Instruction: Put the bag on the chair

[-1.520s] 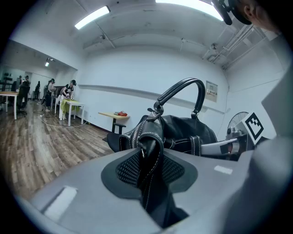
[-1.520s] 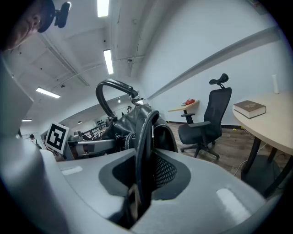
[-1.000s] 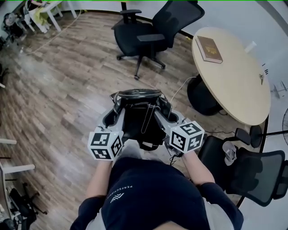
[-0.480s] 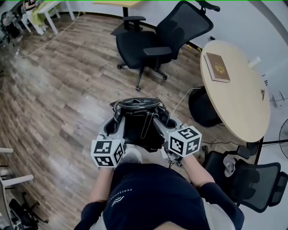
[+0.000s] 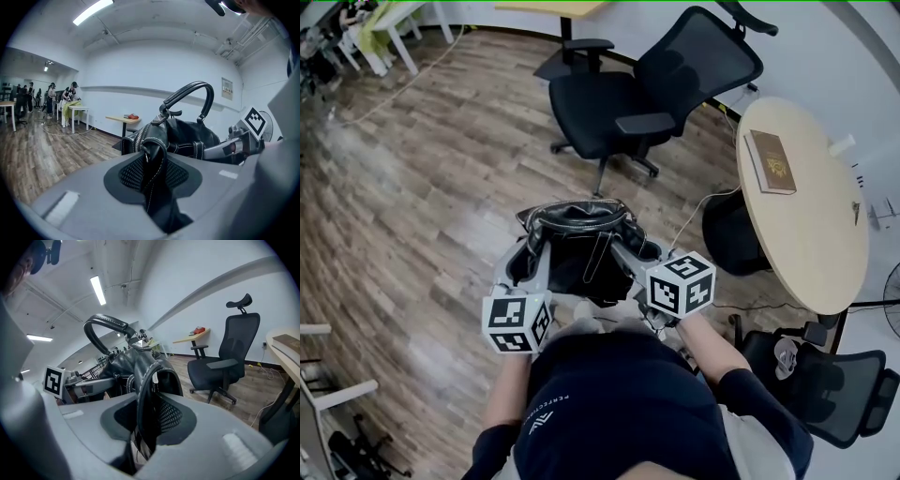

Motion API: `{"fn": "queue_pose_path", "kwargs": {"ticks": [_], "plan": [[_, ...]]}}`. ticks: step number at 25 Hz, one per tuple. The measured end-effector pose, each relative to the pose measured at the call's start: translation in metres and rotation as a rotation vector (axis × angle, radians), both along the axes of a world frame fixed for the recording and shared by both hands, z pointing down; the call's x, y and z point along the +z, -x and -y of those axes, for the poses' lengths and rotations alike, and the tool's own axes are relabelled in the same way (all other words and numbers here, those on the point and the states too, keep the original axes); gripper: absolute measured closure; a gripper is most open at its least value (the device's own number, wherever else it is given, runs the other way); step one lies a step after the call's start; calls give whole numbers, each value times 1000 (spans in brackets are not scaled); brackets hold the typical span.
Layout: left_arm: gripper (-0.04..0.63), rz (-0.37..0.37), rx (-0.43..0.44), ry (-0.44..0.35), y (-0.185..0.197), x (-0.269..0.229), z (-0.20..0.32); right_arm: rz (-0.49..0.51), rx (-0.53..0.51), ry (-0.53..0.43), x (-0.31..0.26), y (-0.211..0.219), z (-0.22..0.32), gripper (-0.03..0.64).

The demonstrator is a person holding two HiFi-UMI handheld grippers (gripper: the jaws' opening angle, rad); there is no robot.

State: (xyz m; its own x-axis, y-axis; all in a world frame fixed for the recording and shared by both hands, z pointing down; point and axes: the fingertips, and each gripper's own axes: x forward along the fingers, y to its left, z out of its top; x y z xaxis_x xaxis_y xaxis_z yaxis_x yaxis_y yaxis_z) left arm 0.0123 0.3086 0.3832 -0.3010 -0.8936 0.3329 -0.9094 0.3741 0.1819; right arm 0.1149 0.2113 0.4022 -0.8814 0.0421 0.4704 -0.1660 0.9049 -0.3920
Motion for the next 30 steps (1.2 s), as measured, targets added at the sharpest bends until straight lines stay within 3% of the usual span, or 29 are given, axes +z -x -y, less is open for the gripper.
{"fn": "queue_pose_path", "kwargs": {"ticks": [9, 21, 30], "plan": [[483, 31, -18, -5, 60, -12, 43, 32, -20, -4, -8, 61, 45, 541], [488, 19, -147, 66, 144, -4, 141, 12, -127, 32, 2, 150, 147, 543], [489, 77, -182, 82, 200, -16, 220, 45, -171, 28, -3, 207, 225, 543]]}}
